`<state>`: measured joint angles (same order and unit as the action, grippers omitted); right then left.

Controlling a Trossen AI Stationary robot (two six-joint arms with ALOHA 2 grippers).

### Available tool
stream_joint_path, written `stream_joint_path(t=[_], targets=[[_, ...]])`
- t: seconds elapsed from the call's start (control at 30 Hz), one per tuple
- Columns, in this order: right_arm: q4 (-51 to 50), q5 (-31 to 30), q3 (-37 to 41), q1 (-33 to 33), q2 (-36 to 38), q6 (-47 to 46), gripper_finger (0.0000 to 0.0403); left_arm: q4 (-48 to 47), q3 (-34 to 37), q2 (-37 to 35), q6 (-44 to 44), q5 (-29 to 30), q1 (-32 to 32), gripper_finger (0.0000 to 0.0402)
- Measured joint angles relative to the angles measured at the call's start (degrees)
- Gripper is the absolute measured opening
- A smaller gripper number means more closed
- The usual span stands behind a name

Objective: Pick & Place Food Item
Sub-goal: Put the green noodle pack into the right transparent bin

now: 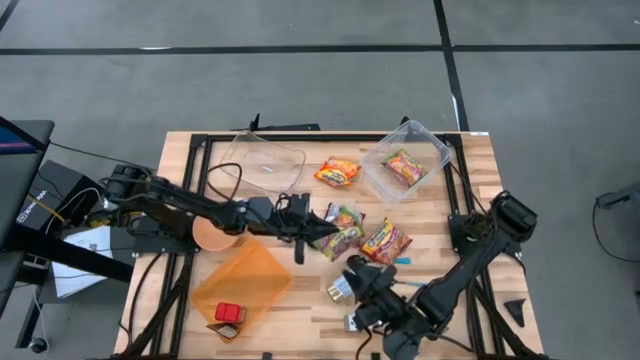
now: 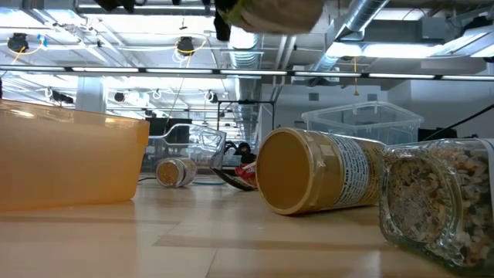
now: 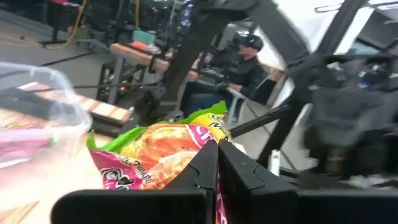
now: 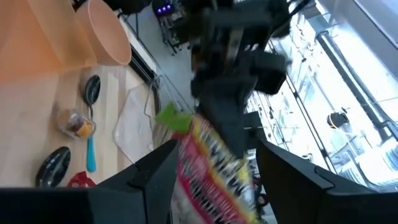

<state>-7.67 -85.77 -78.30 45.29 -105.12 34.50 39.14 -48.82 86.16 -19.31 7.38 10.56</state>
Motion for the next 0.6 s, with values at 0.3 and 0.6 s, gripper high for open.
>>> stream_joint_path(t=[0.3,0.6], targets=[[-0.28,0.23,0.02,-1.89,0.00,0.28,0.0212,-3.33,0.00,-3.34,0.94,-0.03,3.60,0.0000],[-0.76,0.39,0.04,-2.70,-0.20,0.42,0.0212,-1.52,0.00,-3.32,1.01,0.10,5.56,0.0000]])
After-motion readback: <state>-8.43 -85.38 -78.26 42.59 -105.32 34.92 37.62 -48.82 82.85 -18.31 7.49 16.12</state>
